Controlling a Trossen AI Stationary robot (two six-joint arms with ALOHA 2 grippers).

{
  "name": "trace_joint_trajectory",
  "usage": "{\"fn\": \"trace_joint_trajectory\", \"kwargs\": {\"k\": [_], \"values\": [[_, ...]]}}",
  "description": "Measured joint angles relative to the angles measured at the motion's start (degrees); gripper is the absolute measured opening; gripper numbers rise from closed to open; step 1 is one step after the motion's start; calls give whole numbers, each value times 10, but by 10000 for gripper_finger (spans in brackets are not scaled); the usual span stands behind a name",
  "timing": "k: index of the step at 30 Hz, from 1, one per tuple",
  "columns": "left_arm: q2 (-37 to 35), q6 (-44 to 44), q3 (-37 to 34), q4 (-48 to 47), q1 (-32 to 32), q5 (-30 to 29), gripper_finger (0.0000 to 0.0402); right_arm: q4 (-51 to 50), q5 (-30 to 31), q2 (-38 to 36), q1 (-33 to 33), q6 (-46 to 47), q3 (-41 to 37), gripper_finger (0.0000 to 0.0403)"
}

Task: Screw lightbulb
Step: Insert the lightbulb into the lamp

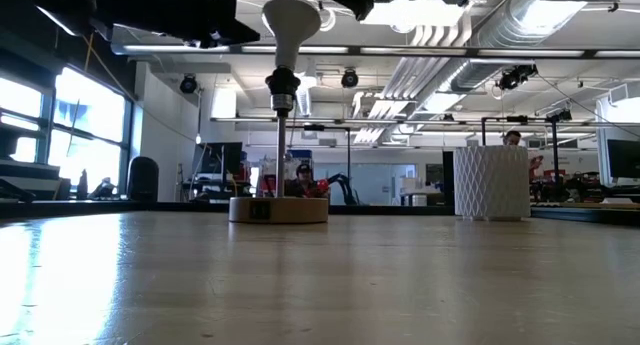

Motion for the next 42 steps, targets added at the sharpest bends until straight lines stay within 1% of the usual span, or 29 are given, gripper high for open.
{"fn": "trace_joint_trajectory", "kwargs": {"k": [3,8,10,12,15,18,22,26,28,30,32,34,39,40,42], "values": [[1,10,0,-2,-10,-21,0,-37,34,0,1,0,0,273],[-13,28,0,22,-33,-31,0,-71,192,0,-9,20,0,273],[-13,32,0,46,-40,-27,0,-56,221,1,-17,20,0,273],[-12,34,0,69,-42,-7,0,-30,210,3,-29,15,0,273],[-5,32,0,83,-38,22,0,4,150,5,-43,14,0,273],[5,32,0,97,-32,24,0,20,98,5,-47,21,0,273],[14,20,1,100,-19,19,0,20,67,5,-39,29,0,273],[27,12,1,83,-5,17,0,18,-5,5,-18,16,0,273],[27,10,0,71,-3,-1,0,16,-35,5,-8,-3,0,273],[23,8,1,66,-3,-32,0,5,-33,-1,-2,-17,0,273],[21,18,0,52,-8,-56,0,-5,-14,-4,-1,-25,0,273],[17,33,0,50,-20,-67,0,-19,27,-7,-2,-22,0,273],[0,69,0,78,-52,-75,0,-38,205,-12,-14,-1,0,273],[-2,76,0,86,-57,-74,0,-43,223,-12,-19,-1,0,273],[-2,87,1,113,-62,-59,0,-45,219,-12,-34,-5,0,273]]}}
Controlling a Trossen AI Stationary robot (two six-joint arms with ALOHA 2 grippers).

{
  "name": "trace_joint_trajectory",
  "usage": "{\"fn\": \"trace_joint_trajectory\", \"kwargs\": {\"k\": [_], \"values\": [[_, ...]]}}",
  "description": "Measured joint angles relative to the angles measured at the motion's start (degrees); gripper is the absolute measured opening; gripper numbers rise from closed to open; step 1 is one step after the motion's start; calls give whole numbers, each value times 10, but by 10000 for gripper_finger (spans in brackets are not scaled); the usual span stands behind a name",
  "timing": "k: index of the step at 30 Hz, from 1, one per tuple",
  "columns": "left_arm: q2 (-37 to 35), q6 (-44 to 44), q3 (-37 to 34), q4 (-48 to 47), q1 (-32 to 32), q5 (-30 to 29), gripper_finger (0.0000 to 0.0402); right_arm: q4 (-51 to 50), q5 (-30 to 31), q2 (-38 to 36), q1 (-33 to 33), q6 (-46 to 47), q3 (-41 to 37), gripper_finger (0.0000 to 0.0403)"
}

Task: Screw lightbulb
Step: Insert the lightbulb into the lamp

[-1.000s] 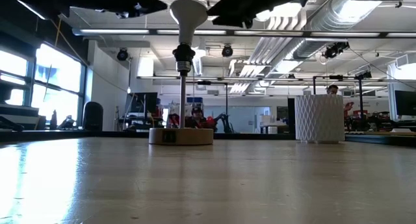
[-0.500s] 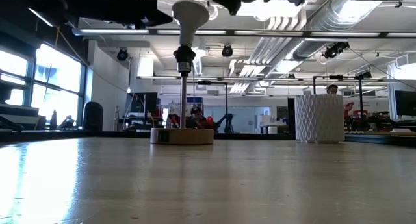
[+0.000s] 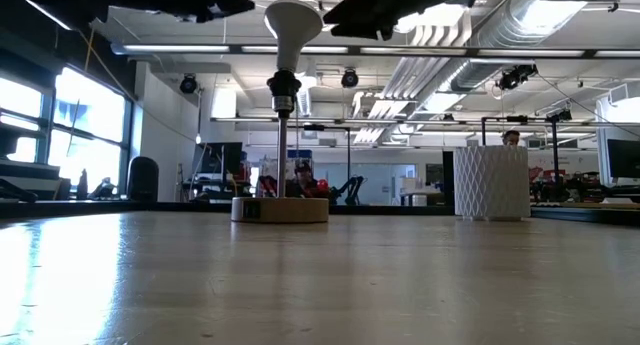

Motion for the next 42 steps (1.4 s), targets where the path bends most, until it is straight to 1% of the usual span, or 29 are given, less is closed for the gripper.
{"fn": "trace_joint_trajectory", "kwargs": {"k": [3,6,9,11,16,19,27,28,30,32,34,39,40,42], "values": [[0,5,12,3,0,33,0,18,-58,2,-21,0,0,273],[7,-7,29,-14,7,65,0,43,-105,7,-35,7,0,273],[17,-18,41,-53,13,70,0,59,-139,9,-39,13,0,273],[23,-19,44,-68,15,68,0,52,-145,10,-39,19,0,273],[27,-25,45,-68,15,66,0,44,-148,10,-38,19,0,273],[27,-30,45,-68,21,66,0,44,-173,11,-35,21,0,273],[28,-35,45,-78,40,66,0,53,-194,11,-3,20,0,273],[28,-35,45,-83,44,64,0,57,-206,11,0,20,0,273],[30,-34,43,-99,50,41,0,62,-222,10,3,16,0,273],[30,-18,42,-104,49,5,0,52,-216,6,6,9,0,273],[24,0,43,-97,43,-25,0,38,-185,-1,4,9,0,273],[15,28,43,-82,16,-31,0,-19,-61,-10,-9,8,0,273],[15,33,44,-77,11,-31,0,-21,-50,-8,-13,9,0,273],[15,40,44,-79,4,-18,0,-15,-51,-4,-24,7,0,273]]}}
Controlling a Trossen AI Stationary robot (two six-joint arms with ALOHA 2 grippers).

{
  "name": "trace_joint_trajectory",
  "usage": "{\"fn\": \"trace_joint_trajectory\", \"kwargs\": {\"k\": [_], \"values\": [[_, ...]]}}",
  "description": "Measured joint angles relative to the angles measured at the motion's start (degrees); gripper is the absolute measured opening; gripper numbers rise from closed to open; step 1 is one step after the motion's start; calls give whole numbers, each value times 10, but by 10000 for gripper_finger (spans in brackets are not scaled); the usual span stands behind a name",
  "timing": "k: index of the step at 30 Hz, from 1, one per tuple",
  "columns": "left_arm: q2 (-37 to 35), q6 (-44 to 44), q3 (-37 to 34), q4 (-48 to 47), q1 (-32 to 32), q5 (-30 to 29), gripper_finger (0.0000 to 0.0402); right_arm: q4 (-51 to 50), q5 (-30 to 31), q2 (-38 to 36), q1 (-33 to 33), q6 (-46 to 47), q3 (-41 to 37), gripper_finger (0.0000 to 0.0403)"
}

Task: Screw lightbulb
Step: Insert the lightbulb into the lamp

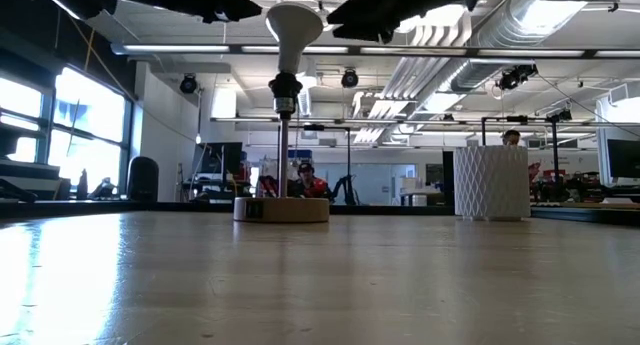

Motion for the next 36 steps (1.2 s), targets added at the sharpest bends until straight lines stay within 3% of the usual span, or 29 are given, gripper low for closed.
{"fn": "trace_joint_trajectory", "kwargs": {"k": [6,16,28,36], "values": [[1,-14,0,-16,-2,67,0,49,-65,24,-29,-2,0,273],[7,-20,0,-19,17,73,0,83,-125,32,-36,10,0,273],[11,-31,0,-25,43,62,0,86,-138,30,-8,23,0,273],[12,-44,0,-59,66,65,0,90,-256,28,17,19,0,273]]}}
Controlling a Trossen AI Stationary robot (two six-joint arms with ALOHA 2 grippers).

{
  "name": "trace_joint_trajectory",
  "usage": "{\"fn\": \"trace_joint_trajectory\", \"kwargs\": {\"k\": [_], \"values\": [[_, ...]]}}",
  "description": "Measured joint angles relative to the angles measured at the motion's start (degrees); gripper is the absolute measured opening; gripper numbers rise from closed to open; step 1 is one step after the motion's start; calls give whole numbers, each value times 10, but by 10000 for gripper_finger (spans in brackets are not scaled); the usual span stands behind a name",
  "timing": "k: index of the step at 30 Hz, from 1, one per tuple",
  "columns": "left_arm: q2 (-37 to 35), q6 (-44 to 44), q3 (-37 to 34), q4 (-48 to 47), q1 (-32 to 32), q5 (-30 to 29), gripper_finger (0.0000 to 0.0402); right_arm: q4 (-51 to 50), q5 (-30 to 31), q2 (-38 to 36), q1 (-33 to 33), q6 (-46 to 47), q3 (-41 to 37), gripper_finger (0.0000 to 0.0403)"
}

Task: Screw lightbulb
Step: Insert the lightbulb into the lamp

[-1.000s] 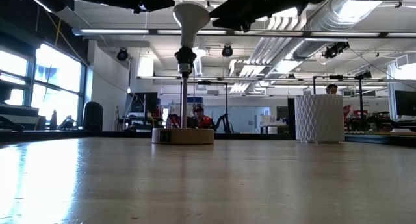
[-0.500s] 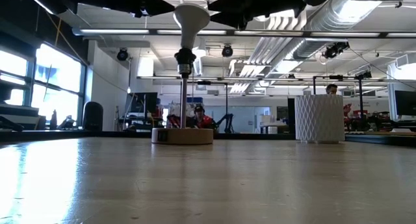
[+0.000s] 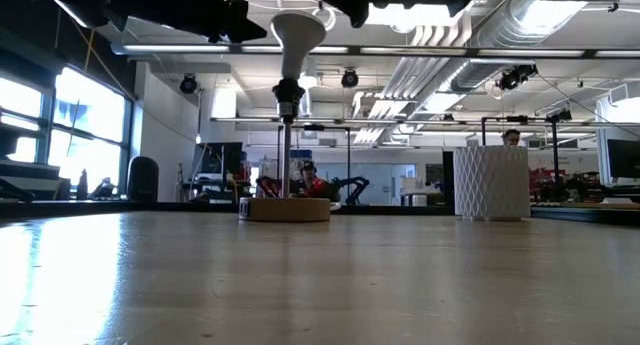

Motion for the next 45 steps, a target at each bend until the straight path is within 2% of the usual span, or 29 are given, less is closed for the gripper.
{"fn": "trace_joint_trajectory", "kwargs": {"k": [3,7,10,13,14,16,18,24,33,39,45], "values": [[1,7,0,-9,-4,-27,0,-20,35,-14,1,-7,0,270],[-2,21,0,-2,-22,-36,0,-72,178,-40,-3,-29,0,237],[-2,21,0,6,-36,-37,0,-87,289,-46,-13,-35,0,170],[-2,20,0,22,-45,-13,0,-59,330,-32,-38,-18,0,71],[-2,18,0,28,-47,-1,0,-43,330,-24,-47,-8,0,38],[-2,16,0,43,-48,18,0,-13,330,-2,-62,4,0,14],[-2,11,0,53,-48,23,0,12,328,16,-74,23,0,18],[12,-1,0,60,-24,36,0,55,242,34,-81,35,0,2],[47,-11,0,106,0,52,0,36,252,32,-64,49,0,1],[47,1,0,105,2,3,0,7,243,15,-49,50,0,1],[51,3,0,89,10,-53,0,-27,164,-10,-20,49,0,0]]}}
